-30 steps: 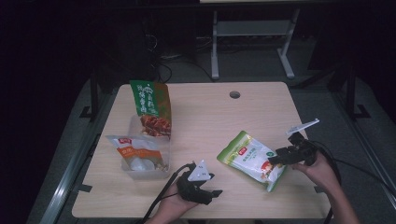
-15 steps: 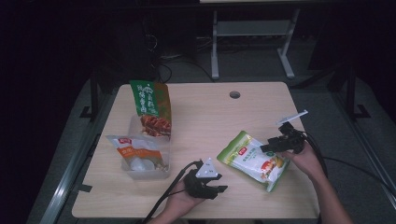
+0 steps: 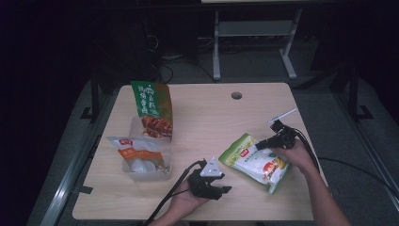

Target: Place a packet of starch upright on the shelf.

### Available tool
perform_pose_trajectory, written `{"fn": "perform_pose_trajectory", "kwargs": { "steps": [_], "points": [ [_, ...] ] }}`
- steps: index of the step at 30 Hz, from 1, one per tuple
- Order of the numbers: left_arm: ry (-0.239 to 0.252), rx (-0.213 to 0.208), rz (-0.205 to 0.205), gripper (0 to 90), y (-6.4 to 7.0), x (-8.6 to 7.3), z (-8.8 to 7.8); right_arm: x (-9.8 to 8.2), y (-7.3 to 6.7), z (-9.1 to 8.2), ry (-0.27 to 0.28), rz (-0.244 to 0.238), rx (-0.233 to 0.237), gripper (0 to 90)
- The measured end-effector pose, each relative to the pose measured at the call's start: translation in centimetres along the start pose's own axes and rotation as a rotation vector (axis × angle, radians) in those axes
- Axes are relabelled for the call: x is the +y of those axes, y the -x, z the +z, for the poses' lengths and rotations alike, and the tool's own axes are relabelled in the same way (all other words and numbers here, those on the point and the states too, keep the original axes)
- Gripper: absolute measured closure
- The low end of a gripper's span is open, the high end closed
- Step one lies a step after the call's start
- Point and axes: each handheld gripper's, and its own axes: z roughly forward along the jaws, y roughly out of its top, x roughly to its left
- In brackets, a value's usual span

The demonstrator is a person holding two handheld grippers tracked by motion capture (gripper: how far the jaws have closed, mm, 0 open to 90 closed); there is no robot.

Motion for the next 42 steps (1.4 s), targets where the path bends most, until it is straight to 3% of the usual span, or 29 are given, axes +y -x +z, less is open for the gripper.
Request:
{"fn": "perform_pose_trajectory", "kwargs": {
  "steps": [2,6,9,16,20,24,31,34,38,40,42],
  "points": [
    [-0.006,-0.005,-0.007,45.9,-0.1,0.0,0.2,-0.1,-0.1,-0.2,0.004,0.006,0.011,88.7],
    [-0.006,-0.006,-0.026,41.6,-0.4,0.0,0.6,-0.1,-0.7,-0.8,0.017,-0.024,-0.016,89.5],
    [0.005,-0.002,-0.049,39.2,-0.6,0.1,0.8,0.0,-1.3,-1.6,0.056,-0.035,-0.025,89.7],
    [0.024,0.006,-0.074,36.7,-1.3,0.6,0.7,0.4,-3.4,-5.4,0.207,-0.063,-0.059,89.9],
    [0.038,0.012,-0.080,36.0,-1.6,1.1,0.6,0.9,-5.1,-7.5,0.286,-0.120,-0.074,90.0],
    [0.062,0.015,-0.079,34.8,-2.1,1.4,0.5,0.7,-6.9,-8.8,0.381,-0.179,-0.044,90.0],
    [0.097,0.006,-0.131,33.8,-3.3,2.4,1.1,0.4,-7.9,-9.1,0.381,-0.213,-0.015,90.0],
    [0.106,0.005,-0.132,33.8,-3.9,3.0,1.6,0.3,-8.2,-9.2,0.377,-0.225,-0.004,90.0],
    [0.140,-0.045,-0.191,34.1,-4.6,3.9,2.3,0.4,-8.9,-9.2,0.368,-0.255,0.010,90.0],
    [0.132,-0.046,-0.196,34.7,-5.1,4.2,2.4,0.4,-9.2,-9.2,0.365,-0.267,0.020,90.0],
    [0.160,-0.071,-0.232,39.6,-5.7,4.2,2.4,0.5,-9.5,-9.2,0.365,-0.279,0.023,90.0]
  ]
}}
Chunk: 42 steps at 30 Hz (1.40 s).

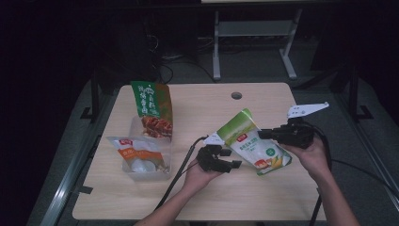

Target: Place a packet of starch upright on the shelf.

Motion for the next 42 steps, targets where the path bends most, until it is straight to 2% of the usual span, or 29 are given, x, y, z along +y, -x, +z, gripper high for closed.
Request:
{"fn": "perform_pose_trajectory", "kwargs": {
  "steps": [3,4,7,10,15,16,18,20,24,26,30,33,37,39,42],
  "points": [
    [0.032,-0.023,-0.049,45.1,-0.8,0.1,-0.2,0.2,-0.2,0.0,0.005,-0.009,0.010,90.0],
    [0.024,-0.020,-0.048,45.7,-1.1,0.1,-0.3,0.3,-0.3,0.0,0.006,-0.014,0.012,90.0],
    [0.008,-0.018,-0.067,41.8,-1.5,0.0,-0.1,0.5,-0.5,0.2,0.000,-0.023,0.015,90.0],
    [0.028,-0.023,-0.083,40.5,-1.6,0.0,-0.1,0.5,-0.5,0.5,-0.002,-0.020,0.030,90.0],
    [0.059,-0.040,-0.072,62.4,-1.6,0.3,-0.8,0.5,-0.6,0.5,0.011,-0.020,0.033,90.0],
    [0.079,-0.040,-0.069,66.7,-1.4,0.4,-1.0,0.5,-0.5,0.5,0.012,-0.020,0.035,90.0],
    [0.087,-0.026,-0.047,72.1,-1.3,0.7,-1.4,0.4,-0.5,0.4,0.019,-0.015,0.039,90.0],
    [0.100,-0.017,-0.042,75.4,-1.3,0.9,-1.8,0.5,-0.5,0.4,0.026,-0.019,0.046,90.0],
    [0.111,0.026,-0.010,82.5,-1.1,1.1,-2.6,0.6,-0.6,0.7,0.021,-0.029,0.047,90.0],
    [0.120,0.046,-0.013,83.7,-0.9,1.3,-3.0,0.6,-0.6,0.9,0.020,-0.026,0.049,90.0],
    [0.118,0.099,0.031,84.7,-0.6,1.6,-4.1,0.6,-0.6,1.2,0.023,-0.029,0.056,89.8],
    [0.124,0.132,0.049,85.0,-0.3,1.8,-4.7,0.6,-0.6,1.4,0.003,-0.039,0.050,89.7],
    [0.105,0.164,0.069,85.2,-0.3,1.7,-5.1,0.3,-0.6,2.0,-0.031,-0.039,0.045,89.3],
    [0.103,0.170,0.066,85.2,-0.2,1.5,-5.2,0.1,-0.6,2.4,-0.045,-0.040,0.045,89.2],
    [0.087,0.185,0.089,85.3,-0.2,1.5,-5.3,-0.3,-0.4,2.7,-0.057,-0.032,0.046,89.0]
  ]
}}
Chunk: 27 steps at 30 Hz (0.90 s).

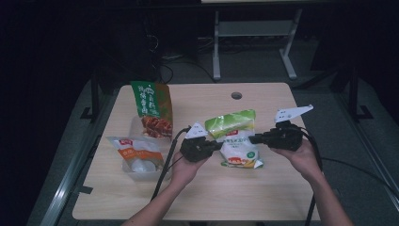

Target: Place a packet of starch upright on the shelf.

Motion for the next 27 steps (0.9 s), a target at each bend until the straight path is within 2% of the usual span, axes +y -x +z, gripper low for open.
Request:
{"fn": "perform_pose_trajectory", "kwargs": {
  "steps": [3,6,12,15,22,27],
  "points": [
    [-0.015,0.007,0.014,85.4,0.0,-0.1,0.0,-0.4,0.0,0.4,-0.024,0.009,-0.009,88.8],
    [-0.029,0.013,0.026,85.4,0.1,-0.2,0.1,-0.5,-0.1,0.7,-0.054,-0.005,-0.021,88.4],
    [-0.034,-0.002,0.037,85.5,0.3,-0.2,0.3,-0.9,0.2,0.9,-0.081,-0.009,-0.024,87.0],
    [-0.038,0.000,0.054,85.4,0.5,-0.1,0.4,-1.0,0.2,1.0,-0.098,-0.006,-0.023,83.4],
    [-0.041,-0.009,0.062,85.3,0.8,0.0,0.5,-0.8,0.0,2.1,-0.136,-0.018,-0.018,70.2],
    [-0.041,-0.013,0.073,85.1,1.0,0.1,0.6,-0.4,-0.4,3.1,-0.166,-0.043,-0.021,68.3]
  ]
}}
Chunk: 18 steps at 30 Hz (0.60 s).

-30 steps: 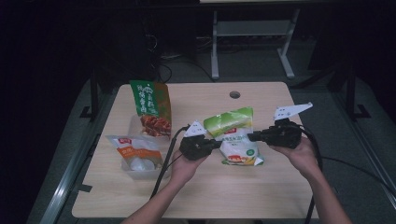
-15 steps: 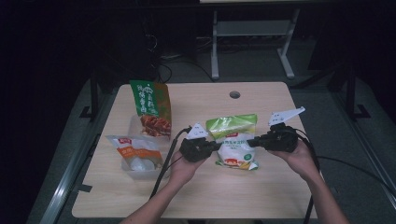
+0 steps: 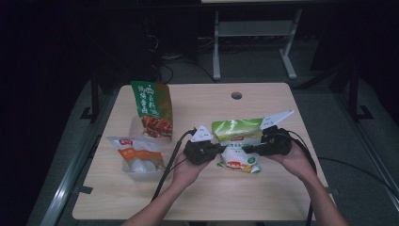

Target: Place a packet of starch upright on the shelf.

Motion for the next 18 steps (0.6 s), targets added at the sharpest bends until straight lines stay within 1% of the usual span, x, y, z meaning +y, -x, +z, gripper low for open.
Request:
{"fn": "perform_pose_trajectory", "kwargs": {
  "steps": [2,4,8,10,14,15,17,18],
  "points": [
    [-0.001,-0.002,0.003,85.0,0.0,0.0,0.0,0.1,0.0,0.3,0.002,-0.006,-0.002,70.4],
    [-0.002,-0.002,0.001,84.8,0.0,0.0,-0.1,0.2,-0.1,0.4,0.002,-0.001,-0.005,73.6],
    [-0.001,0.002,-0.002,82.6,-0.1,-0.1,-0.3,0.2,-0.1,0.2,0.018,-0.001,-0.008,82.3],
    [0.001,0.003,-0.005,79.3,-0.1,-0.2,-0.5,0.2,-0.1,0.0,0.023,0.007,-0.004,85.0],
    [-0.004,0.027,0.012,70.1,0.1,-0.7,-1.0,0.0,-0.1,-0.2,0.050,0.025,0.004,87.7],
    [-0.008,0.029,0.015,68.7,0.2,-0.9,-1.2,-0.1,0.0,-0.3,0.053,0.023,0.001,88.1],
    [-0.011,0.039,0.029,66.0,0.5,-1.1,-1.6,-0.1,-0.1,-0.4,0.062,0.038,-0.001,88.8],
    [-0.012,0.043,0.033,64.7,0.6,-1.3,-1.8,-0.1,-0.1,-0.4,0.068,0.035,-0.005,89.0]
  ]
}}
